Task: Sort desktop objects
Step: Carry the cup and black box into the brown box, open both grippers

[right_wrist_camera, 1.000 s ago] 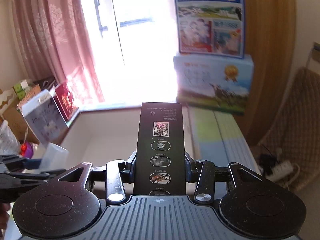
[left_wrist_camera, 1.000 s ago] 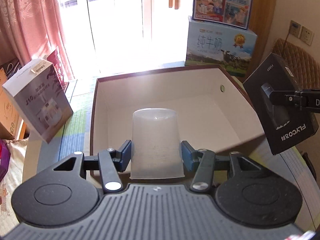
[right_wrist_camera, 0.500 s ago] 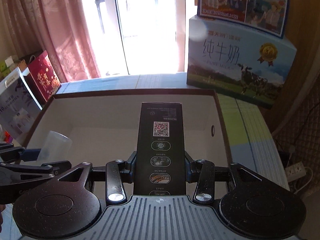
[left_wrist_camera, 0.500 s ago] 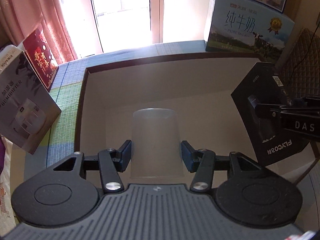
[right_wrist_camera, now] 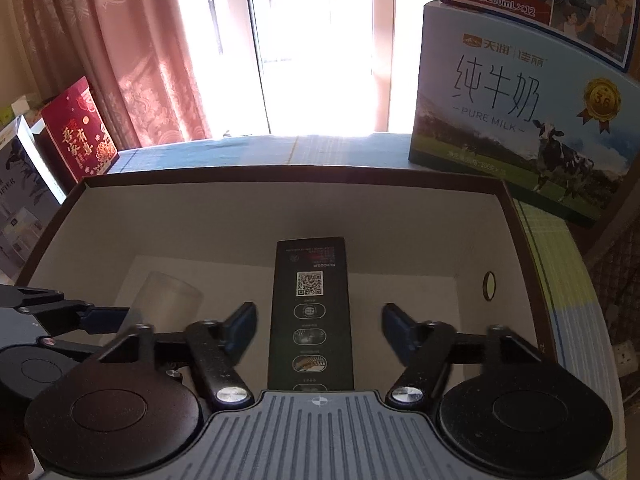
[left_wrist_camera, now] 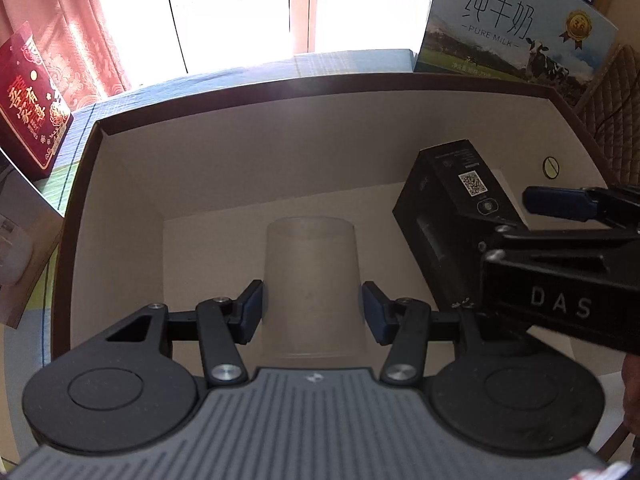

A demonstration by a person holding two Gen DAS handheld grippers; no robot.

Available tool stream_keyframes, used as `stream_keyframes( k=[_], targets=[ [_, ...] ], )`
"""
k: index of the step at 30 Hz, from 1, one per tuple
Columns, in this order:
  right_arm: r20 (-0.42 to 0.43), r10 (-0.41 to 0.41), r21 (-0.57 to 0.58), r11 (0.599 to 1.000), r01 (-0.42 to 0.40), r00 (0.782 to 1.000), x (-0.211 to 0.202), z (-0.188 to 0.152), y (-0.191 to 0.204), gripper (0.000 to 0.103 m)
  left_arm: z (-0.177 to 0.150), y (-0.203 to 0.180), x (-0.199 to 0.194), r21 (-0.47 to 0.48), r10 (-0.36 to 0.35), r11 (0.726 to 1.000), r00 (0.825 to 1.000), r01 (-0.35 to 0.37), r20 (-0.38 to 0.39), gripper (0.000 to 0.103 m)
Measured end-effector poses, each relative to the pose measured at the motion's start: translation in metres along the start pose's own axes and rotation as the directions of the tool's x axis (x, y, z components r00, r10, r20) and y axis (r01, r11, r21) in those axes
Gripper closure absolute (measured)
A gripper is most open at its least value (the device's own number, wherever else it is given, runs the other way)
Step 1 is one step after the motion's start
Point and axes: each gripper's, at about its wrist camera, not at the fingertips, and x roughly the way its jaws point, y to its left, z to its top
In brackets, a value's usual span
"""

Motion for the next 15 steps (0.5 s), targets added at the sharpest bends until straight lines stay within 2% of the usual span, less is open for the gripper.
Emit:
stream_keyframes(
  k=[10, 12, 14, 15],
  targets=[
    [-0.040, 0.033, 0.065, 0.997, -0.030, 0.999, -0.007, -0.005, -0.019, 0.018, 0.002, -0.007, 0.005, 0.024, -0.012, 1.000, 1.000, 0.013, -0.013, 0.055],
    [-0.048, 0.038, 0.070, 0.997, -0.034, 0.998, -0.010, -0.005, -0.019, 0.017, 0.002, -0.009, 0.005, 0.031, -0.011, 0.999, 1.000, 0.012, -0.014, 0.044],
    [-0.051, 0.041, 0.066, 0.997, -0.037, 0.998, -0.013, -0.005, -0.018, 0.016, 0.000, -0.011, 0.003, 0.041, -0.001, 0.999, 1.000, 0.002, -0.008, 0.027],
    [-0.050, 0.040, 0.061, 0.997, -0.037, 0.998, -0.016, -0.005, -0.017, 0.016, 0.000, -0.011, 0.002, 0.046, 0.001, 0.999, 1.000, -0.001, -0.005, 0.027]
  ],
)
